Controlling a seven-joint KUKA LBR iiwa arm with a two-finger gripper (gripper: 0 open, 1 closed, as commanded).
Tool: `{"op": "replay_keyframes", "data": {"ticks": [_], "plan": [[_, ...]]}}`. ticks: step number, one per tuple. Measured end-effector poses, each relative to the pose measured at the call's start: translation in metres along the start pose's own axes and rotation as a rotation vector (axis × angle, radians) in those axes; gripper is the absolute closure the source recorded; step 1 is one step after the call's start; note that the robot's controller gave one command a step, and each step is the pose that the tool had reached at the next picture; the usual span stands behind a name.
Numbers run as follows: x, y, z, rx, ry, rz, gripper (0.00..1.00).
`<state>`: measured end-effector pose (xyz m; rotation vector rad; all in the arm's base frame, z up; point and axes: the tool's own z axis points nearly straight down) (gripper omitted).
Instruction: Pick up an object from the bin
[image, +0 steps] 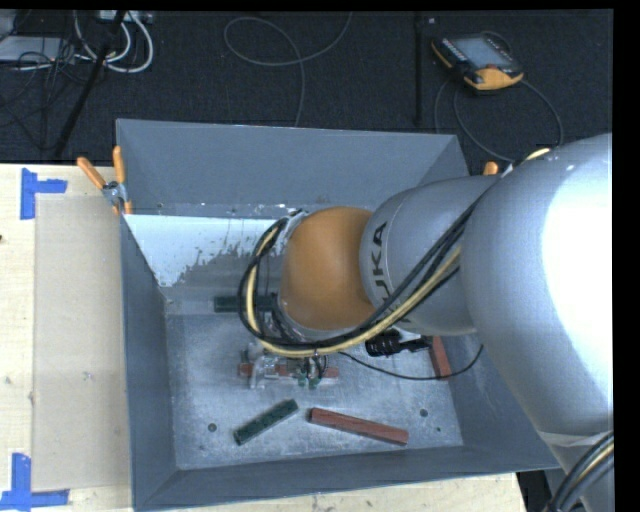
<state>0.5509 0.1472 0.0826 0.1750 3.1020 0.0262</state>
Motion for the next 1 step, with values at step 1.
{"op": "replay_keyframes", "data": {"ticks": [1], "plan": [[-0.0091,0.0066,-0.1421,0.016,0.029,-0.025,1.0]]}}
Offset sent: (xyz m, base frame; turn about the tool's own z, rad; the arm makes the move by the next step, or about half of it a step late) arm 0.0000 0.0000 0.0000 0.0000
